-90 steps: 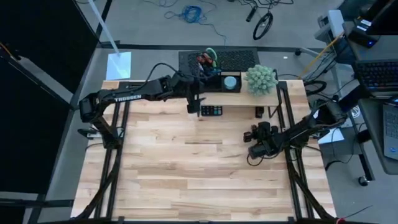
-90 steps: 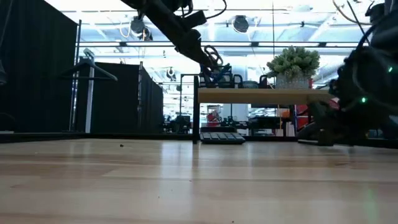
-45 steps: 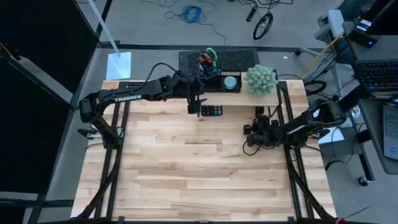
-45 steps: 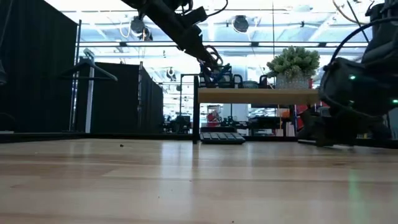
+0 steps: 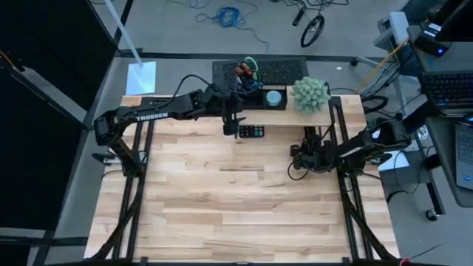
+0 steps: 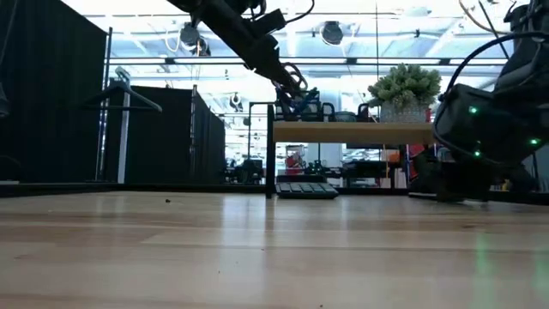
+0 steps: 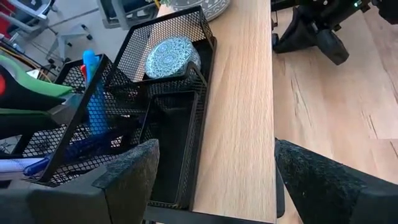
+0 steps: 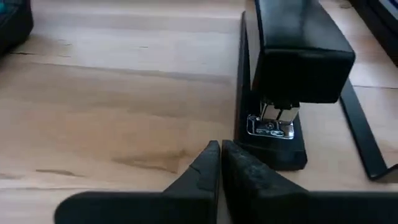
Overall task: Pick and place office supplies into organizer
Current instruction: Put the black stapler under the wooden shelf
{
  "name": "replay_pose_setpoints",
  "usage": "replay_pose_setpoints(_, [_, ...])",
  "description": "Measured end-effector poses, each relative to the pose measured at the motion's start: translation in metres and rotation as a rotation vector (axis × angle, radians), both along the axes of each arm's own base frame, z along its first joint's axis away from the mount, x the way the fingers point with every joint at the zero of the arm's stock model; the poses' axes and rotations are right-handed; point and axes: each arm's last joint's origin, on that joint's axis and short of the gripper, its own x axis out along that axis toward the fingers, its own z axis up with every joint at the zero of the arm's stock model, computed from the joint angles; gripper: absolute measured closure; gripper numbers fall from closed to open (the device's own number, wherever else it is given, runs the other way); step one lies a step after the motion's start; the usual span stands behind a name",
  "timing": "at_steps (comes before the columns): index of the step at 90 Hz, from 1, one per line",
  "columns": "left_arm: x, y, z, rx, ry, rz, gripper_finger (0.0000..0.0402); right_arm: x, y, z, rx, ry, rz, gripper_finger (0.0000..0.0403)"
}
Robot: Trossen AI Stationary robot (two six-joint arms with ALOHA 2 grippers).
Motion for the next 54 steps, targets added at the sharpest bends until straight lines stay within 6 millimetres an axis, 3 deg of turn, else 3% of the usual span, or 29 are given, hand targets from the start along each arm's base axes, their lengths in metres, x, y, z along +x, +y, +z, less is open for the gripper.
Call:
replay_pose_setpoints(44, [0.0, 0.0, 0.0, 0.001, 0.0, -0.001, 0.0093, 0.0091, 0.0054, 0.002, 0.044, 0.018, 0.136, 0.0403])
replay_pose_setpoints(54, [0.0, 0.0001, 0.0, 0.001, 0.0, 0.0, 0.0093, 0.0039, 0.0076, 0.004, 0.083, -0.015, 0.088, 0.0403])
